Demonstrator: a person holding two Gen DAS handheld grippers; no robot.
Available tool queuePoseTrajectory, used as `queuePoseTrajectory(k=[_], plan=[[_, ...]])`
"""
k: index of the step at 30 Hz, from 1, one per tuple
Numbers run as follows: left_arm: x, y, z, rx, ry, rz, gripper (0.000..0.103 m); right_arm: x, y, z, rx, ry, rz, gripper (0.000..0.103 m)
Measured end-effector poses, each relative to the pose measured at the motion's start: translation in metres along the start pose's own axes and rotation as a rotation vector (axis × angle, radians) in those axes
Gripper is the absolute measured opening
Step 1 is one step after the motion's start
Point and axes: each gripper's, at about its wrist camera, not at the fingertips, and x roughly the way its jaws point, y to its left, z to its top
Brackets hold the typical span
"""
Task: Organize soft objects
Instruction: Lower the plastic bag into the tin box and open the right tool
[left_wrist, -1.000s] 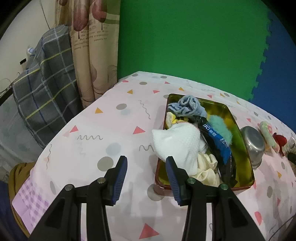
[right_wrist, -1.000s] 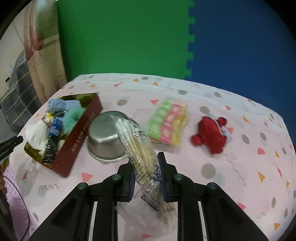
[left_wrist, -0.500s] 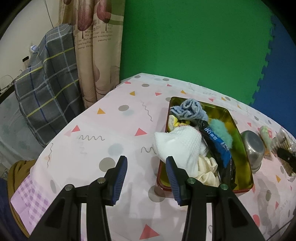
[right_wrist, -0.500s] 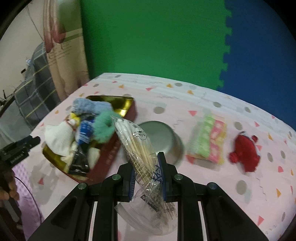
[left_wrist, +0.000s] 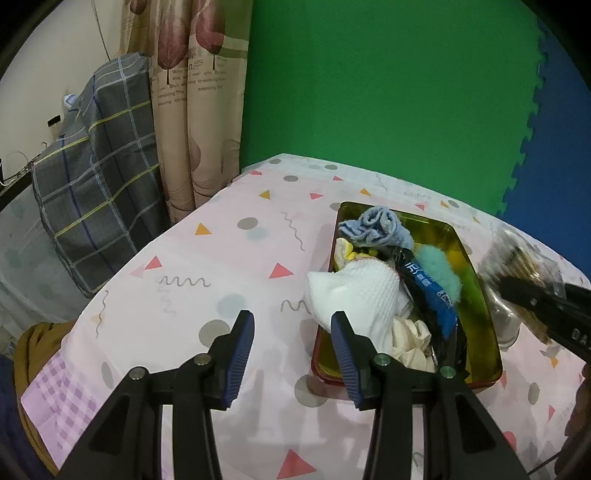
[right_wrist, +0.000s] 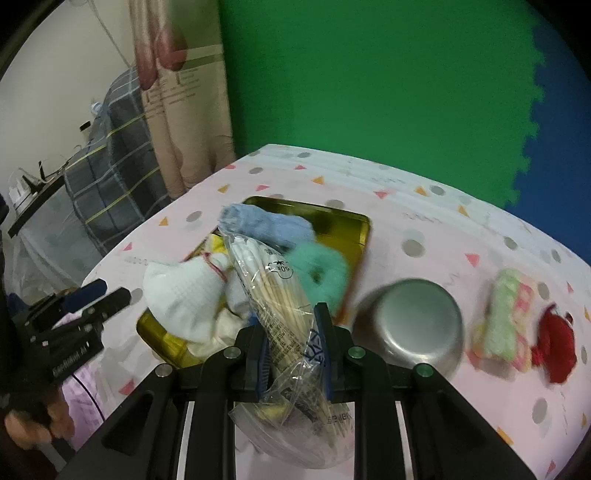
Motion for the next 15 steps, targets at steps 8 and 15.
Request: queuePoseTrajectory(k=[8,15], plan=[[-0.001,0.007,0.000,-0.031,-0.005,0.018,0.044,0.034,0.020,0.016,-0.011,0.025,0.027,0.020],[-0.003,0.005,0.000,-0.014,-0.025,0.059,0.044,0.053,0.025,0.023,-0.005,0.041,0.020,0.020]])
